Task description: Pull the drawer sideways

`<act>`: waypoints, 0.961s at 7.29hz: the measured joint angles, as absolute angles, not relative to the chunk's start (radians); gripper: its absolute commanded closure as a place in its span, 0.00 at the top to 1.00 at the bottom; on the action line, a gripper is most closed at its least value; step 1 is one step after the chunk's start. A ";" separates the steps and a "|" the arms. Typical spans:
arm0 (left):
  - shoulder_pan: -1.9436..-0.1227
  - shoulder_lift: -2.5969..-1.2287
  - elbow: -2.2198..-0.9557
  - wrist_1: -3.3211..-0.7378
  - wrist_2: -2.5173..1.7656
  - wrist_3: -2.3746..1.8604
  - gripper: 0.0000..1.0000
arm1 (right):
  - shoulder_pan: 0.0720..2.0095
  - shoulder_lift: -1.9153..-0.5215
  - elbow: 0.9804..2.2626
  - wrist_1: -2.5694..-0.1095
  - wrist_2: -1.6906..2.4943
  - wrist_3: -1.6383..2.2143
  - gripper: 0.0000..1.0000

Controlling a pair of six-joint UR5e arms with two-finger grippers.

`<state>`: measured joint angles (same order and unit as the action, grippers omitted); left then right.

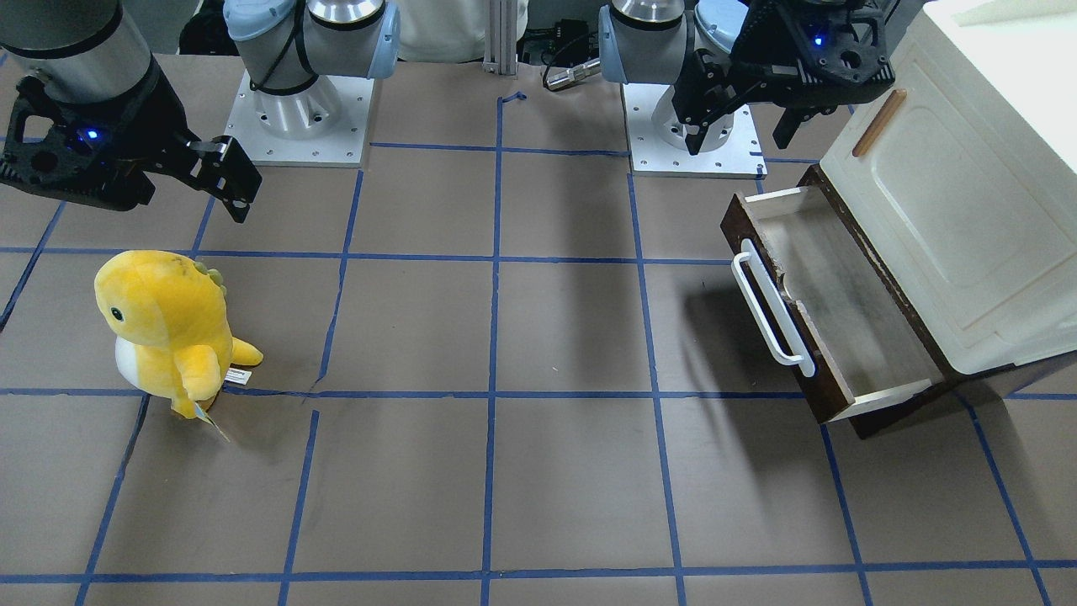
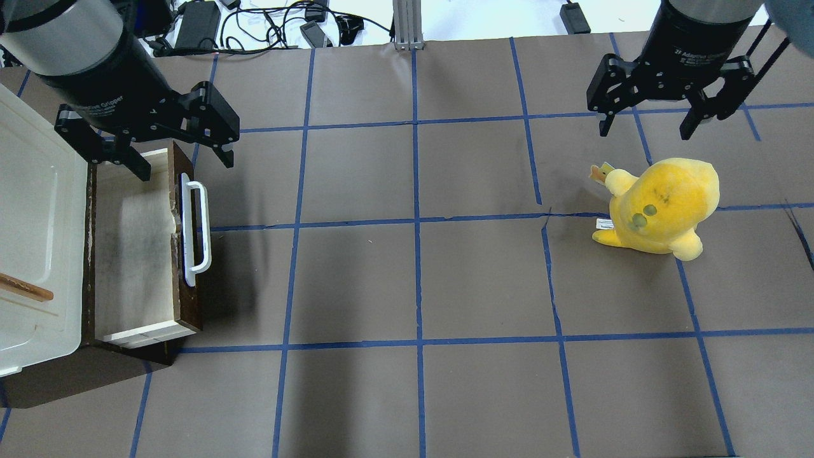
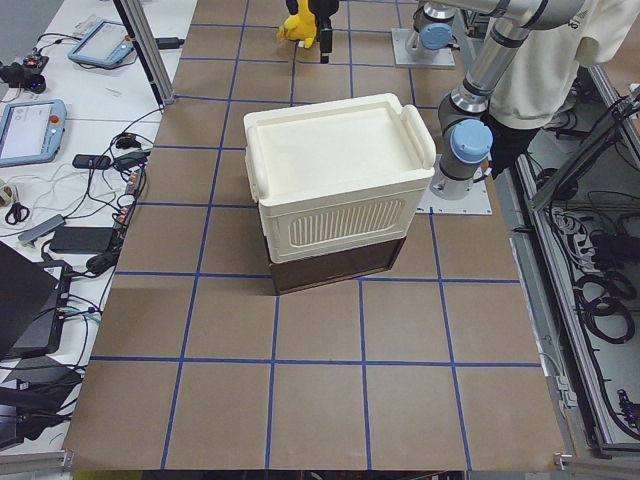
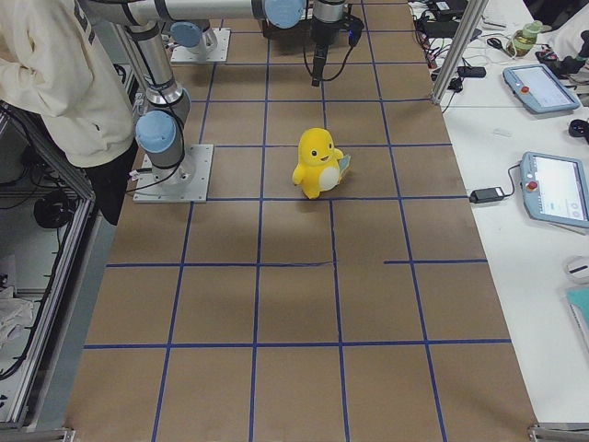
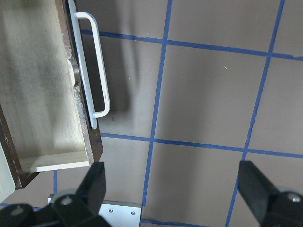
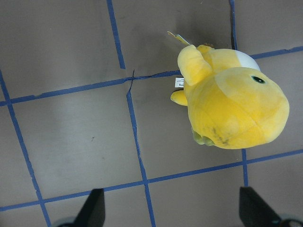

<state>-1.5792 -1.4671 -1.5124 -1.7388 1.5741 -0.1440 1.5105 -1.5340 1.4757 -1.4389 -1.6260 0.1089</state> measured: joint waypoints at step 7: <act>-1.585 -1.461 -1.524 -1.736 1.575 -0.152 1.00 | 1.511 -1.534 1.476 -1.439 -1.626 0.109 1.00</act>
<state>-1.5845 -1.4606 -1.5239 -1.7364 1.5747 -0.1518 1.5109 -1.5340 1.4757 -1.4389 -1.6260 0.1089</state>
